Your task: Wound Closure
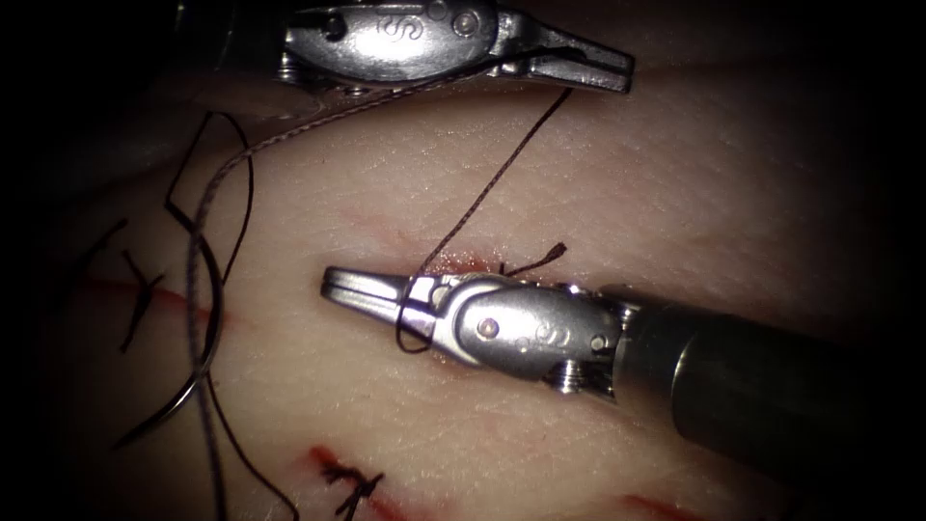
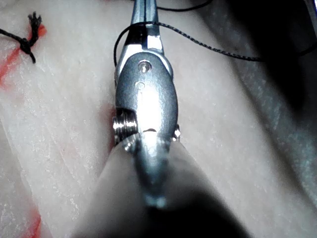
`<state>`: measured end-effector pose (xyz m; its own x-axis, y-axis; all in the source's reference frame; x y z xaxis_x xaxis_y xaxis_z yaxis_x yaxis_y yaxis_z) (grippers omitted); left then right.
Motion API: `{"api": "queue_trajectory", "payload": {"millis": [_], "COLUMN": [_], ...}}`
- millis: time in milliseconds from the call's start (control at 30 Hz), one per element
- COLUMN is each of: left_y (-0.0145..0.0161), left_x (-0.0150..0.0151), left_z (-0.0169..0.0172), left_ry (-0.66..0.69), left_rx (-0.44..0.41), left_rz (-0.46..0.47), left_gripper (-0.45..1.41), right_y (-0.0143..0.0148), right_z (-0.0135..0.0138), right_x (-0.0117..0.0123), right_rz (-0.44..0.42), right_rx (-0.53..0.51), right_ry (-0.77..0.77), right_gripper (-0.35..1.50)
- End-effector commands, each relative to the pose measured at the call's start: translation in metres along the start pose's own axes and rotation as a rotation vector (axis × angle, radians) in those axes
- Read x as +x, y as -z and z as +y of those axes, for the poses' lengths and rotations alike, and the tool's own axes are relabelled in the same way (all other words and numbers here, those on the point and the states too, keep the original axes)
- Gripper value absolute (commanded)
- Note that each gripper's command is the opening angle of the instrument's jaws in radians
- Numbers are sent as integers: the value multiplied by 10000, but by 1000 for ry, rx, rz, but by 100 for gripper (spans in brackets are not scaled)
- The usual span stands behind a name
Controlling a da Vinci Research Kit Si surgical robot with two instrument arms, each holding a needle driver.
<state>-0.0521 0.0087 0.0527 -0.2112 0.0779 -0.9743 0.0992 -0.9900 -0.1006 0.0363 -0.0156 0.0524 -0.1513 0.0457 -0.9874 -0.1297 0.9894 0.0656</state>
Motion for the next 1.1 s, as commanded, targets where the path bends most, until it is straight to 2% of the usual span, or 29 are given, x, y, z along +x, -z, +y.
{"api": "queue_trajectory", "payload": {"millis": [33,100,133,200,233,267,400,667,867,933,1100], "left_y": [-7,-6,-6,-6,-7,-7,-7,3,6,6,8], "left_x": [-8,-21,-37,-44,-60,-60,-93,-124,-134,-136,-141], "left_z": [-4,0,5,7,13,13,25,40,52,58,74], "left_ry": [-10,-24,-36,-38,-46,-46,-51,-77,-95,-100,-113], "left_rx": [5,12,19,23,30,30,40,57,60,59,58], "left_rz": [6,7,5,8,6,6,7,33,42,42,50], "left_gripper": [-45,-45,-45,-45,-45,-45,-45,-45,-45,-45,-45], "right_y": [-4,-2,0,1,2,2,6,18,22,23,23], "right_z": [-3,-4,-6,-6,-8,-8,-6,2,8,10,15], "right_x": [-3,-2,0,0,0,0,1,8,15,17,24], "right_rz": [23,41,66,70,74,74,84,99,115,120,136], "right_rx": [8,12,16,16,14,14,-3,-47,-83,-97,-119], "right_ry": [-15,-28,-48,-61,-81,-81,-123,-172,-207,-217,-240], "right_gripper": [-35,-35,-35,-35,-35,-35,-35,-33,9,32,61]}}
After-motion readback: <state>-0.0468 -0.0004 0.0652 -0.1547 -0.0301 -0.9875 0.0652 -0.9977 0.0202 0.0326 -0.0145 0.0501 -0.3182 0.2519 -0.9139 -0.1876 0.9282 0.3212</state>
